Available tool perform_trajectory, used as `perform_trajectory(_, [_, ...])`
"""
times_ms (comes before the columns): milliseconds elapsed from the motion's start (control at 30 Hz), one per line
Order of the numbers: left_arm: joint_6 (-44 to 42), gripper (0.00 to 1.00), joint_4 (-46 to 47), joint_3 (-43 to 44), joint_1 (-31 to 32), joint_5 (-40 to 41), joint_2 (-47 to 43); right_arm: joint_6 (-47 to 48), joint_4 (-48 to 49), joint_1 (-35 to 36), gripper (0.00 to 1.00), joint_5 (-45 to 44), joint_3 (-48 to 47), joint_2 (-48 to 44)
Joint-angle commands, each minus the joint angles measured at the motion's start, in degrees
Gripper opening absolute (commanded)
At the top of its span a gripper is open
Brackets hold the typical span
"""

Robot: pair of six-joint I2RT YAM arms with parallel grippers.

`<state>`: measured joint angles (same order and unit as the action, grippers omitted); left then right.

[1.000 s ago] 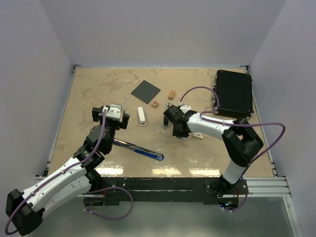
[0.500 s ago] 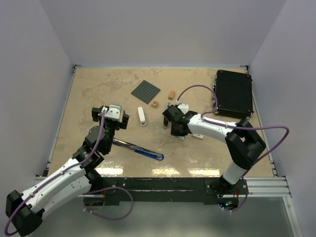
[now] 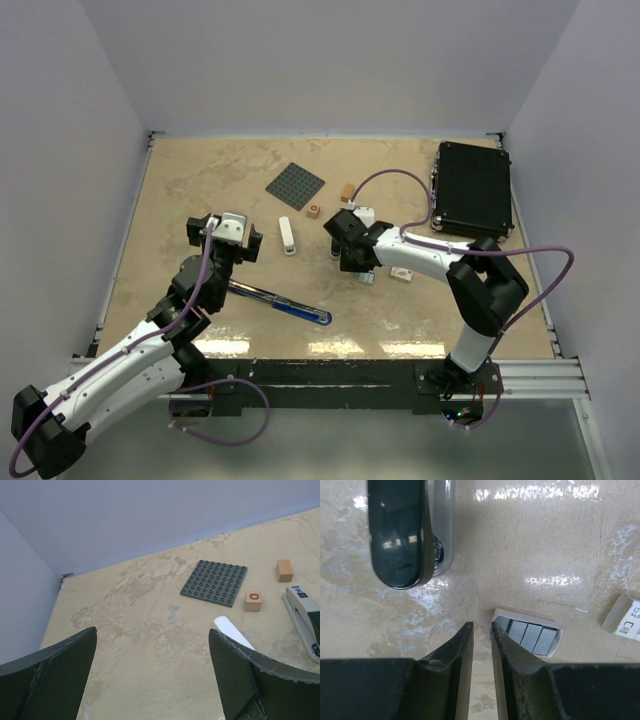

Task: Load the staples into the stapler

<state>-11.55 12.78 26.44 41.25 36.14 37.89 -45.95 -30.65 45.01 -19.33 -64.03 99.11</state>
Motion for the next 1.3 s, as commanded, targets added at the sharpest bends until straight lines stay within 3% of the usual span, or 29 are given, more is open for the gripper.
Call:
perform_trajectory(0, [-0.14, 0.98, 2.08, -0.07, -0.38, -0.98, -0.45, 0.6, -1.25, 0.43, 0.22, -0.18, -1.28, 1.87])
perform_trajectory(133, [-0.14, 0.98, 2.08, -0.07, -0.39, -1.33, -0.27, 0.95, -2.3, 0.6, 0.16, -0.44, -0.75, 2.67])
perform_trajectory(300, [-0.14, 0.97, 1.99, 0.02, -0.3, -1.6, -0.18, 3.06, -5.99, 2.18, 0.0, -3.07, -1.53, 3.46])
perform_trajectory(700, [0.21, 0.97, 1.9, -0.07, -0.38, -2.3, 0.52, 11.33, -8.37, 8.95, 0.0, -3.96, -4.79, 6.44])
perform_trajectory(967, [0.21, 0.97, 1.73, 0.11, -0.38, -2.65, 0.87, 13.17, -10.03, 8.95, 0.33, -1.5, -5.57, 2.94])
perform_trajectory(1267, [0.13, 0.97, 1.73, 0.11, -0.38, -2.48, 0.87, 21.33, -9.7, 6.58, 0.38, 0.07, -6.38, -2.77])
